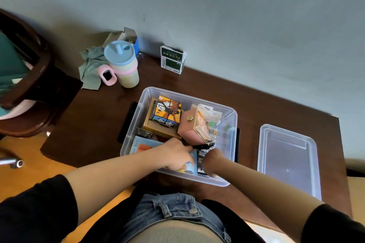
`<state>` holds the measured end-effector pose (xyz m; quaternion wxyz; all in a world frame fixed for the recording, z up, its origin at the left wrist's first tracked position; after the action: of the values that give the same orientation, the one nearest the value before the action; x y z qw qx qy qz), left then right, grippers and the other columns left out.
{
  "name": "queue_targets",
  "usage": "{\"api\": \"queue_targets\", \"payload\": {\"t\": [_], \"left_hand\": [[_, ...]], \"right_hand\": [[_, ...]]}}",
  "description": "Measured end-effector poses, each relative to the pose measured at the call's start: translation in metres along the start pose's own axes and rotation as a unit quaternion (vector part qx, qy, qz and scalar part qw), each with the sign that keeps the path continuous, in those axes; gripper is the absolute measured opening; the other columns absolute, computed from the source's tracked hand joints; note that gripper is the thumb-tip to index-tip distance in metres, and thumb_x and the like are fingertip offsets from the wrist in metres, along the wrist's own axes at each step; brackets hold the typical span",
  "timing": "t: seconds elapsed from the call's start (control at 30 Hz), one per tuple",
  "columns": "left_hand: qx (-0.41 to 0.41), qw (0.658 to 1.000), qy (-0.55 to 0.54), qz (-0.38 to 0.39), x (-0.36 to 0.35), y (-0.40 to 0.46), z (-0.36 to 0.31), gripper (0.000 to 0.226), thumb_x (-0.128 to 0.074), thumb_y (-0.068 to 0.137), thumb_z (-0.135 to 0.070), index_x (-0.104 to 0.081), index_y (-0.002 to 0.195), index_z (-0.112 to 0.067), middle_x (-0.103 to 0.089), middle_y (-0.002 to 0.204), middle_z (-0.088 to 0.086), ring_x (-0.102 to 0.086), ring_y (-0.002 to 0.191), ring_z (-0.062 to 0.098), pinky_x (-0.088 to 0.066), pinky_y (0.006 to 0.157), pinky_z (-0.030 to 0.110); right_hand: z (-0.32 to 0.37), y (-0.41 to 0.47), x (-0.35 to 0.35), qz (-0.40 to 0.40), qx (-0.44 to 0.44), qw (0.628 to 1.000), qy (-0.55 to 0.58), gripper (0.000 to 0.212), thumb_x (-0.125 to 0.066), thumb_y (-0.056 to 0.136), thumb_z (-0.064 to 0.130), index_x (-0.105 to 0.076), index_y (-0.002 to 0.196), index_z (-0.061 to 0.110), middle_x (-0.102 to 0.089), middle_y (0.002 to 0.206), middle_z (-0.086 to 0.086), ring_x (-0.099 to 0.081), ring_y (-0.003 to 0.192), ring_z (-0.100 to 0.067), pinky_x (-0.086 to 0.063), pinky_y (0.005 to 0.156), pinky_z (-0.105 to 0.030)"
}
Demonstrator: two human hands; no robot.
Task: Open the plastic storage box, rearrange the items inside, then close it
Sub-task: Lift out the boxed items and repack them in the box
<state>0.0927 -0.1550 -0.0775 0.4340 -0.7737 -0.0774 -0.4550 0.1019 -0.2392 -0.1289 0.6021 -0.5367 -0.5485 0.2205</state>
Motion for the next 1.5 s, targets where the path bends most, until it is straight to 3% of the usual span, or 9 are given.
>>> {"api": "queue_targets", "payload": {"t": [0.33, 0.47, 0.6, 0.8, 1.0, 1.17, 1.27, 1.33, 1.5], "left_hand": [[-0.005, 1.0, -0.003, -0.003, -0.001, 0.0, 0.001, 0.041, -0.037, 0.1, -0.042, -0.041, 0.141, -0.037, -0.038, 0.145, 0.002, -0.055, 0.113, 0.03, -0.044, 0.084, 0.037], [-0.007, 1.0, 0.0, -0.001, -0.003, 0.002, 0.002, 0.042, -0.037, 0.1, -0.044, -0.039, 0.141, -0.038, -0.036, 0.147, 0.001, -0.055, 0.114, 0.03, -0.043, 0.081, 0.036], [-0.01, 1.0, -0.001, 0.002, -0.004, 0.002, 0.003, 0.042, -0.037, 0.1, -0.044, -0.039, 0.141, -0.038, -0.036, 0.147, 0.002, -0.056, 0.113, 0.03, -0.043, 0.079, 0.036], [-0.013, 1.0, -0.017, 0.006, -0.001, 0.0, 0.002, 0.041, -0.037, 0.1, -0.041, -0.039, 0.141, -0.038, -0.035, 0.149, 0.002, -0.055, 0.114, 0.03, -0.044, 0.084, 0.038], [-0.015, 0.999, -0.027, 0.007, -0.001, -0.002, 0.002, 0.042, -0.036, 0.1, -0.038, -0.038, 0.142, -0.037, -0.032, 0.151, 0.0, -0.052, 0.117, 0.029, -0.044, 0.082, 0.037], [-0.009, 0.997, -0.083, 0.0, 0.005, -0.008, 0.007, 0.04, -0.038, 0.1, -0.032, -0.045, 0.139, -0.031, -0.039, 0.147, -0.001, -0.051, 0.118, 0.027, -0.044, 0.086, 0.037], [0.007, 0.977, -0.2, -0.072, 0.019, -0.025, 0.021, 0.034, -0.045, 0.097, -0.029, -0.058, 0.129, -0.026, -0.055, 0.133, -0.005, -0.054, 0.115, 0.018, -0.046, 0.092, 0.037], [0.033, 0.961, -0.226, -0.157, 0.029, -0.043, 0.034, 0.029, -0.047, 0.096, -0.026, -0.064, 0.12, -0.025, -0.061, 0.122, -0.007, -0.056, 0.107, 0.013, -0.045, 0.091, 0.034], [0.202, 0.879, -0.218, -0.373, 0.041, -0.099, 0.079, 0.013, -0.056, 0.092, -0.018, -0.068, 0.098, -0.019, -0.06, 0.102, -0.006, -0.055, 0.096, 0.012, -0.04, 0.081, 0.023]], "right_hand": [[0.0, 0.002, 0.0, -0.114, -0.049, 0.992, 0.014, 0.023, -0.049, 0.093, 0.013, -0.063, 0.112, 0.013, -0.063, 0.113, -0.003, -0.059, 0.106, -0.023, -0.042, 0.075, -0.027], [-0.003, 0.0, 0.001, -0.1, -0.067, 0.992, 0.039, 0.022, -0.052, 0.09, 0.005, -0.062, 0.109, 0.01, -0.065, 0.108, -0.004, -0.062, 0.1, -0.023, -0.042, 0.068, -0.027], [-0.006, 0.002, 0.003, -0.105, -0.09, 0.987, 0.083, 0.029, -0.05, 0.089, -0.002, -0.06, 0.115, 0.007, -0.064, 0.113, -0.005, -0.062, 0.104, -0.027, -0.046, 0.073, -0.029], [-0.004, 0.004, 0.001, -0.1, -0.07, 0.979, 0.164, 0.03, -0.047, 0.095, 0.023, -0.061, 0.114, 0.005, -0.064, 0.113, -0.011, -0.061, 0.104, -0.03, -0.05, 0.081, -0.035], [0.001, 0.008, -0.002, -0.065, -0.076, 0.984, 0.148, 0.026, -0.048, 0.092, 0.009, -0.06, 0.115, 0.004, -0.063, 0.114, -0.01, -0.061, 0.106, -0.029, -0.05, 0.082, -0.033], [-0.008, -0.011, 0.006, -0.048, -0.04, 0.967, 0.247, 0.024, -0.05, 0.091, 0.011, -0.061, 0.109, 0.001, -0.063, 0.112, -0.014, -0.059, 0.096, -0.029, -0.046, 0.072, -0.032], [-0.025, -0.039, 0.02, -0.062, 0.002, 0.935, 0.349, 0.017, -0.058, 0.09, 0.023, -0.063, 0.092, 0.006, -0.068, 0.102, -0.009, -0.061, 0.088, -0.022, -0.048, 0.074, -0.031], [-0.044, -0.063, 0.037, -0.084, 0.021, 0.909, 0.407, 0.016, -0.058, 0.092, 0.028, -0.058, 0.079, 0.017, -0.069, 0.093, -0.002, -0.058, 0.075, -0.01, -0.046, 0.07, -0.021], [-0.087, -0.092, 0.101, -0.239, -0.007, 0.866, 0.439, 0.021, -0.054, 0.094, 0.032, -0.063, 0.086, 0.015, -0.069, 0.087, 0.004, -0.062, 0.078, -0.011, -0.048, 0.072, -0.023]]}}
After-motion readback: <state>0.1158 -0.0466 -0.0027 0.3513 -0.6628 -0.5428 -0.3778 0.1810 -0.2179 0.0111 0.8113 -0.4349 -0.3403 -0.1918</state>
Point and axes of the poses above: each hand's wrist, its own y-axis towards the middle knuckle, its own x-axis out of the back of the hand, z = x × y, the point moved 7 cm from there along y, towards the middle knuckle
